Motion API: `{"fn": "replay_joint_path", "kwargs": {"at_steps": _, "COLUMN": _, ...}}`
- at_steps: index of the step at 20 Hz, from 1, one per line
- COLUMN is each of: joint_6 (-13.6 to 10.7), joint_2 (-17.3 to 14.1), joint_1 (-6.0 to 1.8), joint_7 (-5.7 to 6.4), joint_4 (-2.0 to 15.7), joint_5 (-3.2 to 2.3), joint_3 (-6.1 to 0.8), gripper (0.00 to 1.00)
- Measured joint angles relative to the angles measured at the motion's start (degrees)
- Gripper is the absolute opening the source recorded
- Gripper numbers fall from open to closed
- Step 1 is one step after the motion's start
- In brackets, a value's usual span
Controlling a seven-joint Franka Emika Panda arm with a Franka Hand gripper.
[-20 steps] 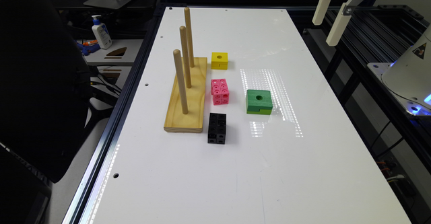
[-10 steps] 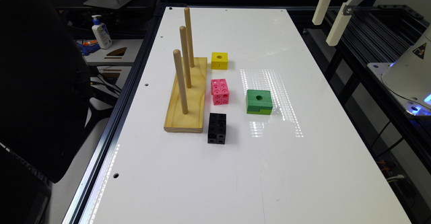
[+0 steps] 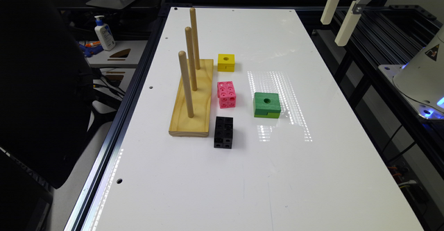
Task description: Pick up pink block.
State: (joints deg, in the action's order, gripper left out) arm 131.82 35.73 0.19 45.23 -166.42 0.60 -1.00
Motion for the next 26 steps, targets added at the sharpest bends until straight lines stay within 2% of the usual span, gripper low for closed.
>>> {"fn": "replay_joint_path", "kwargs": {"at_steps": 15, "joint_6": 1.7, "joint_2": -0.6, "joint_1": 0.0, "joint_7": 0.0, "joint_4": 0.71, "joint_5": 0.0, "joint_3": 0.0, "gripper": 1.0}}
{"fn": "replay_joint_path", "kwargs": {"at_steps": 22, "joint_6": 3.37, "joint_2": -4.08, "joint_1": 0.0, "joint_7": 0.0, "joint_4": 2.75, "joint_5": 0.0, "joint_3": 0.0, "gripper": 1.0}}
{"fn": "replay_joint_path", "kwargs": {"at_steps": 26, "joint_6": 4.22, "joint_2": -7.44, "joint_1": 0.0, "joint_7": 0.0, "joint_4": 5.1, "joint_5": 0.0, "joint_3": 0.0, "gripper": 1.0}}
